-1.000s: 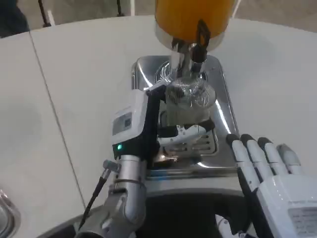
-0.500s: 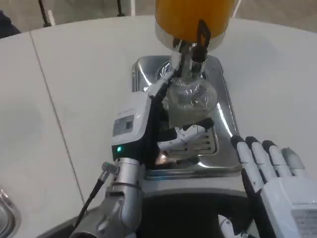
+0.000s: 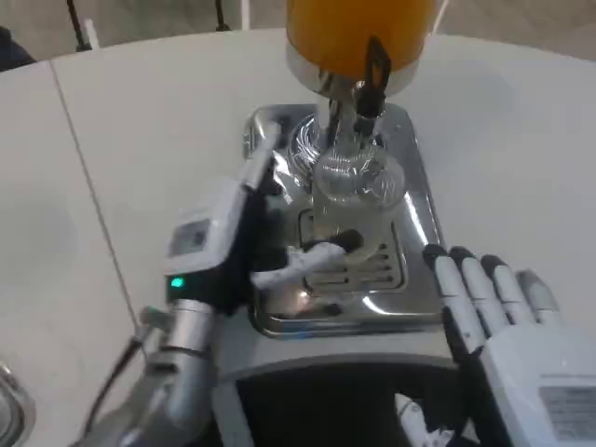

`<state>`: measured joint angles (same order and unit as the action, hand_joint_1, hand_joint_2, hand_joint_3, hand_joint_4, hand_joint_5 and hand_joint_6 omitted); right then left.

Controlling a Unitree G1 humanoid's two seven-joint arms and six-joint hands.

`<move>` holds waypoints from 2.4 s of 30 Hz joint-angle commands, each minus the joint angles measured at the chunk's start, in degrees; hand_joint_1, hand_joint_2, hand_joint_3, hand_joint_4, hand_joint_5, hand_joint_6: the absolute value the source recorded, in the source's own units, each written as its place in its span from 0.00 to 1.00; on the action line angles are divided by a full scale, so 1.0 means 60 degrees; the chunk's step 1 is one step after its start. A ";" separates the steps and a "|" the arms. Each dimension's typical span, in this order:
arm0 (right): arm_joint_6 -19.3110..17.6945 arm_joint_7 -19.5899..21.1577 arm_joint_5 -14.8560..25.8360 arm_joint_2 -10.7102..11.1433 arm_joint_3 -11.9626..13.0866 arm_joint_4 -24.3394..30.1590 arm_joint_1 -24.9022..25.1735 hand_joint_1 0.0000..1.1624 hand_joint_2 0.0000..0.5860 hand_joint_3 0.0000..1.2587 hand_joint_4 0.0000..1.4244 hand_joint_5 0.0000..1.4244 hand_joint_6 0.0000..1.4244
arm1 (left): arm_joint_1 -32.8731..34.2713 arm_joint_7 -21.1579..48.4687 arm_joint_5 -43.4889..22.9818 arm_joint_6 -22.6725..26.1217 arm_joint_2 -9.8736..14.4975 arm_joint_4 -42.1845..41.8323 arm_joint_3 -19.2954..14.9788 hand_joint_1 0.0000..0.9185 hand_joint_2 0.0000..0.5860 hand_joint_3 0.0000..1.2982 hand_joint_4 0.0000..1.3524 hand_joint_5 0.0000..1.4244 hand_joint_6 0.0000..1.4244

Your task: Grasp the cup under the faucet to collect the drink, then remove the cup.

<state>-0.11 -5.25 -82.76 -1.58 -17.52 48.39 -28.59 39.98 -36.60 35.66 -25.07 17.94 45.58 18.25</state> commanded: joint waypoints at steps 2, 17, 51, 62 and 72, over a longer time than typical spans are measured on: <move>0.0024 0.0080 0.0725 -0.0116 -0.0021 0.0117 0.0378 0.29 0.93 0.00 0.00 0.00 0.01 | -0.1168 0.0964 -0.0396 0.0428 0.0857 -0.2053 -0.0793 0.30 0.09 0.00 0.00 0.24 0.21; 0.1415 -0.0364 0.2780 -0.0887 0.0514 -0.0579 0.3538 0.29 0.94 0.00 0.00 0.00 0.03 | -0.7528 0.1960 0.0911 0.1078 0.2594 -0.8765 -0.3490 0.25 0.18 0.00 0.00 0.10 0.11; 0.2861 0.1033 0.8321 -0.0673 0.0692 -0.3567 0.8461 0.22 0.97 0.00 0.00 0.00 0.03 | -0.9686 0.3150 0.0791 0.0613 0.2050 -0.9795 -0.3703 0.07 0.17 0.00 0.00 0.00 0.00; 0.3121 0.0019 0.8762 0.0062 0.0411 -0.3194 0.8266 0.18 0.95 0.00 0.00 0.00 0.02 | -0.9696 0.3240 0.0838 0.0733 0.1909 -0.9813 -0.3733 0.06 0.17 0.00 0.00 0.00 0.00; 0.4656 -0.1583 0.6811 0.1047 -0.0445 -0.2625 0.9171 0.13 0.90 0.00 0.00 0.00 0.02 | -0.9598 0.3352 0.0910 0.0830 0.1787 -0.9802 -0.3698 0.01 0.13 0.00 0.00 0.00 0.00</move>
<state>25.17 -9.83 -37.37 2.24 -16.89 31.59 24.73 -17.32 -17.17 40.81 -20.22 29.06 -12.93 -3.94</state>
